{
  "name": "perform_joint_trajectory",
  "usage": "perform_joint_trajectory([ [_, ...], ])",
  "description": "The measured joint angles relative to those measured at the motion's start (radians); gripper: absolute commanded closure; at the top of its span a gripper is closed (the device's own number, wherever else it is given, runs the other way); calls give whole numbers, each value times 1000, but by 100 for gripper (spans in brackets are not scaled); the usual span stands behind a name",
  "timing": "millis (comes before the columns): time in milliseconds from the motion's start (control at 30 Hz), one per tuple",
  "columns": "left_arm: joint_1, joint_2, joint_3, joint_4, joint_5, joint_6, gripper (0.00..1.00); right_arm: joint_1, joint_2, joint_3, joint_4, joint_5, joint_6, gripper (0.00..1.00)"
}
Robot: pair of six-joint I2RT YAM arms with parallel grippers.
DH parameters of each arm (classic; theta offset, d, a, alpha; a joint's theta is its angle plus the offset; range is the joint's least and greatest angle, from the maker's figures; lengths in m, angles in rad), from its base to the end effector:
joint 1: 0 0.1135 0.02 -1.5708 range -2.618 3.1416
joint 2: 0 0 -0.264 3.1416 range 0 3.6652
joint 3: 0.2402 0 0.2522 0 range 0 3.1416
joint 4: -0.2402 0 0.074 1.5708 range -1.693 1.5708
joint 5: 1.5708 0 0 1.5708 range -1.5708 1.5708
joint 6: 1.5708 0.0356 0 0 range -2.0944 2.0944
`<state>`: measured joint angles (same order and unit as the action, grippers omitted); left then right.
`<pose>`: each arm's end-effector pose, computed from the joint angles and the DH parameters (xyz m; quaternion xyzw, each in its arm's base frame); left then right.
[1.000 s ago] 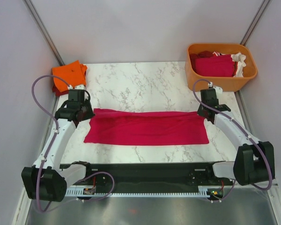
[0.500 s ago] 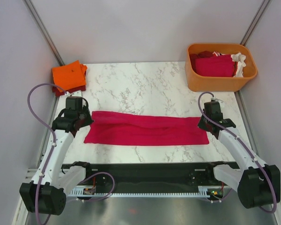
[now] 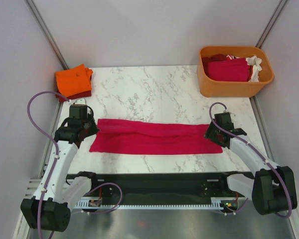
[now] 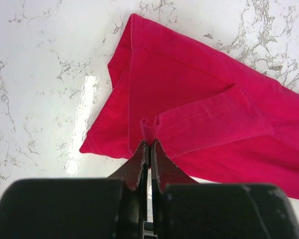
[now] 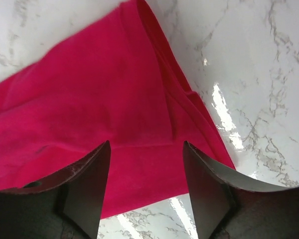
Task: Fold and stack the t-shirts
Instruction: Fold the tshirt
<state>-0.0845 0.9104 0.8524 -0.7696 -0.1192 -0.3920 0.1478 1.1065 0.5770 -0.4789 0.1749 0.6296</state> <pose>0.1798 -0.0110 0.2872 -0.1638 0.9158 -0.0316 0.3653 0.2004 0.0236 0.1853 0.2519 0.9236 0.0271 0.2876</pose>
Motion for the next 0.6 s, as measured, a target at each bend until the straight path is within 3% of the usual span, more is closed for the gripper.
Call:
perform_joint_trajectory([
  [233,0,2,-6,-2,0,-1,98,0,95,-16,45,6,6,50],
  [267,0,3,-7,-2,0,-1,98,0,100,-16,54,5,5,58],
  [433,0,11,-8,-2,0,-1,98,0,103,-27,87,6,2,78],
  [467,0,11,-8,-2,0,-1,98,0,106,-29,90,5,0,94],
  [500,0,11,-8,-2,0,-1,98,0,109,-29,94,5,-5,100],
  [600,0,11,-8,-2,0,-1,98,0,117,-29,107,2,-1,100],
])
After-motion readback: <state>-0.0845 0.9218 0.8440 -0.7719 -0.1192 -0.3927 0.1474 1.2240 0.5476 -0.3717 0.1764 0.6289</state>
